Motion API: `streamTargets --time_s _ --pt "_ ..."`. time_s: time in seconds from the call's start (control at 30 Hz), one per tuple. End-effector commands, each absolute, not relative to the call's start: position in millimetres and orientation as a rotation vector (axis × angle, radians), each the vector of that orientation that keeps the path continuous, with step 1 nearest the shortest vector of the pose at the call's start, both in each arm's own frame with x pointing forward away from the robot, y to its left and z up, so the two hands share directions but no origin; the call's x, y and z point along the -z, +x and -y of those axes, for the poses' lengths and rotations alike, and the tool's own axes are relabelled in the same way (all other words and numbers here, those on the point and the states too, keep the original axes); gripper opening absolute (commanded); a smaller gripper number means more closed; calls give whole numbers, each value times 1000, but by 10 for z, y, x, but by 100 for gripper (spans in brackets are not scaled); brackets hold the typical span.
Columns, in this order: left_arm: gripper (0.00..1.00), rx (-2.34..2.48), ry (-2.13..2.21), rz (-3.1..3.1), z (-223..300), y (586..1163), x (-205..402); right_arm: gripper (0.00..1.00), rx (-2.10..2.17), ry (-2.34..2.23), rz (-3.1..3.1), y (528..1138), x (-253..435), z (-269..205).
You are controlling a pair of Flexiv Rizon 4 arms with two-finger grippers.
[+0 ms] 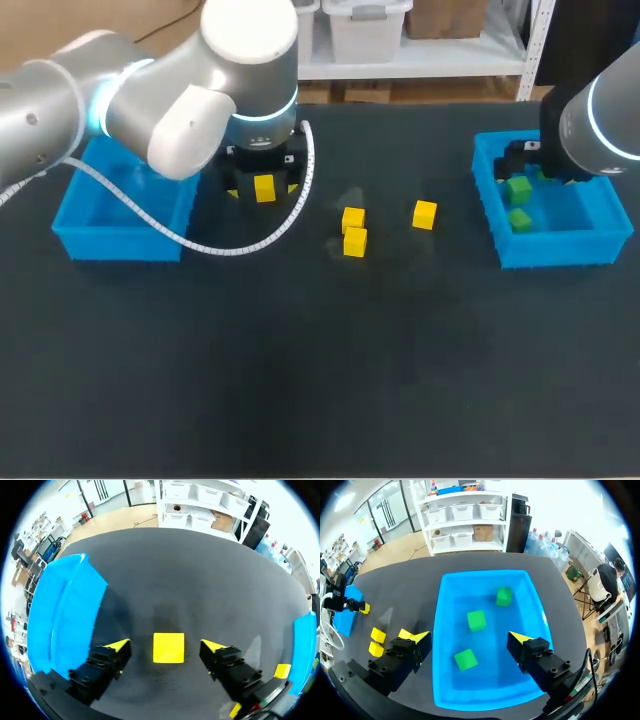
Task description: Put the green cubes in the right bin and the yellow cubes in the left bin.
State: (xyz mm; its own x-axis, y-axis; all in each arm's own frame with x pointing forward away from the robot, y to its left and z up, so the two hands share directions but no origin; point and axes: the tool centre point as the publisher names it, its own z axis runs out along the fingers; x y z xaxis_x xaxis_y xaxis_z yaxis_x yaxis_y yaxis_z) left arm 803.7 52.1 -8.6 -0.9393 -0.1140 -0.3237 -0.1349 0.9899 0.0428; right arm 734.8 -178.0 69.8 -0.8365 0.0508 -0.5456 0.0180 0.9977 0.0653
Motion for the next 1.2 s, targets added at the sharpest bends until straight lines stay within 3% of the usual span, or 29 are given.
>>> streamTargets --time_s 0.03,0.3,0.5,0.9,1.2 --pt "0 -59 -130 -2841 -472 8019 97 100 -76 51 -2548 7321 -684 1785" --pt "0 -23 -21 -2879 -480 7926 36 100 -76 51 -2548 7321 -684 1785" --pt "0 32 -57 -2738 -692 8034 -347 100 -76 51 -2548 7321 -684 1785" --pt "0 44 -349 -2523 -1654 8229 -1007 100 -76 51 -2548 7321 -684 1785" --pt "0 -58 -565 -2536 -2364 8126 -794 100 -76 51 -2548 7321 -684 1785"
